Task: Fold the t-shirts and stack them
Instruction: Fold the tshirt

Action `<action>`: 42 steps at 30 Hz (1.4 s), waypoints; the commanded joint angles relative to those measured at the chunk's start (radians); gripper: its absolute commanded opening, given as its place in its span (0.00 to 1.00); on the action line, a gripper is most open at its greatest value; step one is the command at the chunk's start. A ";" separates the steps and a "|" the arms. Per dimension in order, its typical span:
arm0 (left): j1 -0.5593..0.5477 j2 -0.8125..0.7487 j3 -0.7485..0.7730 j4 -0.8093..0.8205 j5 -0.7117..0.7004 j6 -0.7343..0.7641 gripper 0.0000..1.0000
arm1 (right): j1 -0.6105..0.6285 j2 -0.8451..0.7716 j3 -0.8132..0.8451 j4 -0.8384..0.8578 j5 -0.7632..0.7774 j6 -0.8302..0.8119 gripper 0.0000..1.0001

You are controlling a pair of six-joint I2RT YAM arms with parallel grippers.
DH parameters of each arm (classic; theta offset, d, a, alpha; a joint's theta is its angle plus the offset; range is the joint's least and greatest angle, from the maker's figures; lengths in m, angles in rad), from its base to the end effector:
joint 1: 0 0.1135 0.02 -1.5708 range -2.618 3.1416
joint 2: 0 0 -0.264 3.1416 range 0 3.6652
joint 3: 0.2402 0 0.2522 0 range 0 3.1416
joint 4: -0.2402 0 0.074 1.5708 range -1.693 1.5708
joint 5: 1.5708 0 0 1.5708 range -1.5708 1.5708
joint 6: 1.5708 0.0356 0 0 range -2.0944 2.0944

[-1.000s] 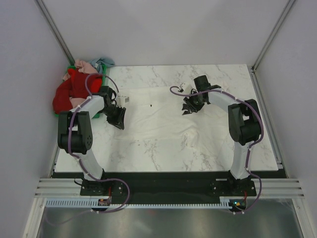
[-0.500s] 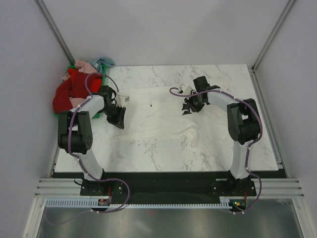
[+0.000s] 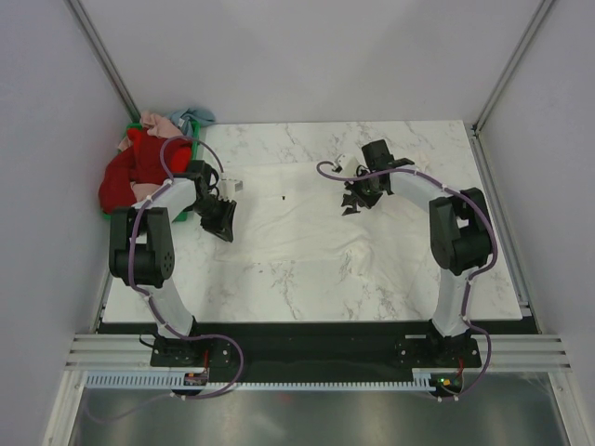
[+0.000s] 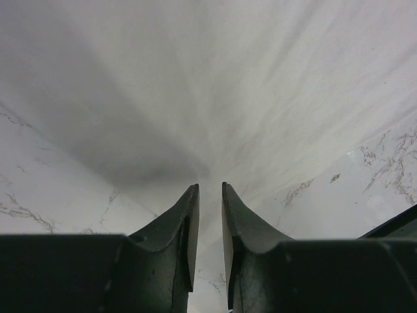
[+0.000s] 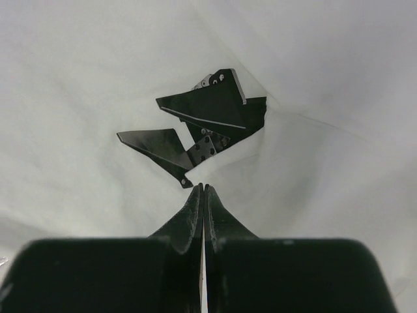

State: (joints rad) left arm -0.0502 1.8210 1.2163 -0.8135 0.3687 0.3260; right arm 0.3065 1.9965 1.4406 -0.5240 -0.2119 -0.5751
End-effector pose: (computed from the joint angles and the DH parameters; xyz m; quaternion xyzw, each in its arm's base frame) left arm 0.3362 -0.0297 0.1734 0.1970 0.9603 -0.1707 0.0993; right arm 0.3982 0.1339 0.1797 -0.4348 0.8614 0.0693 0.2532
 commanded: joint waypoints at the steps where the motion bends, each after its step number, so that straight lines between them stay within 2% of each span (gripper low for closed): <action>1: -0.002 0.000 0.026 0.011 0.018 0.024 0.27 | 0.019 -0.058 0.017 -0.008 -0.029 0.011 0.00; 8: -0.004 -0.012 0.017 0.016 0.013 0.024 0.27 | 0.042 -0.039 0.017 -0.016 -0.049 0.017 0.00; 12: -0.002 -0.080 0.017 0.016 0.003 0.044 0.30 | 0.052 -0.112 -0.011 -0.031 -0.078 0.005 0.30; 16: 0.000 -0.187 -0.021 0.022 -0.024 0.119 0.36 | 0.052 -0.313 -0.201 -0.024 -0.106 -0.100 0.41; 20: -0.002 -0.235 -0.112 0.043 -0.051 0.188 0.36 | 0.052 -0.482 -0.447 -0.024 -0.080 -0.204 0.42; 27: -0.002 -0.233 -0.166 0.070 -0.056 0.144 0.36 | 0.054 -0.703 -0.682 -0.063 -0.049 -0.397 0.42; 35: 0.000 -0.235 -0.152 0.073 -0.091 0.079 0.36 | 0.054 -0.967 -0.782 -0.312 -0.058 -0.667 0.42; 38: 0.001 -0.249 -0.150 0.071 -0.102 0.068 0.36 | 0.052 -1.019 -0.802 -0.401 -0.060 -0.742 0.43; 42: 0.003 -0.269 -0.152 0.062 -0.131 0.084 0.36 | 0.054 -1.015 -0.804 -0.476 -0.090 -0.764 0.42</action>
State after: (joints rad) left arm -0.0502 1.5929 1.0477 -0.7677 0.2714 0.4217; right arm 0.3565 0.9745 0.6445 -0.8944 -0.2535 -1.2480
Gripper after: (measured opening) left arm 0.362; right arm 0.424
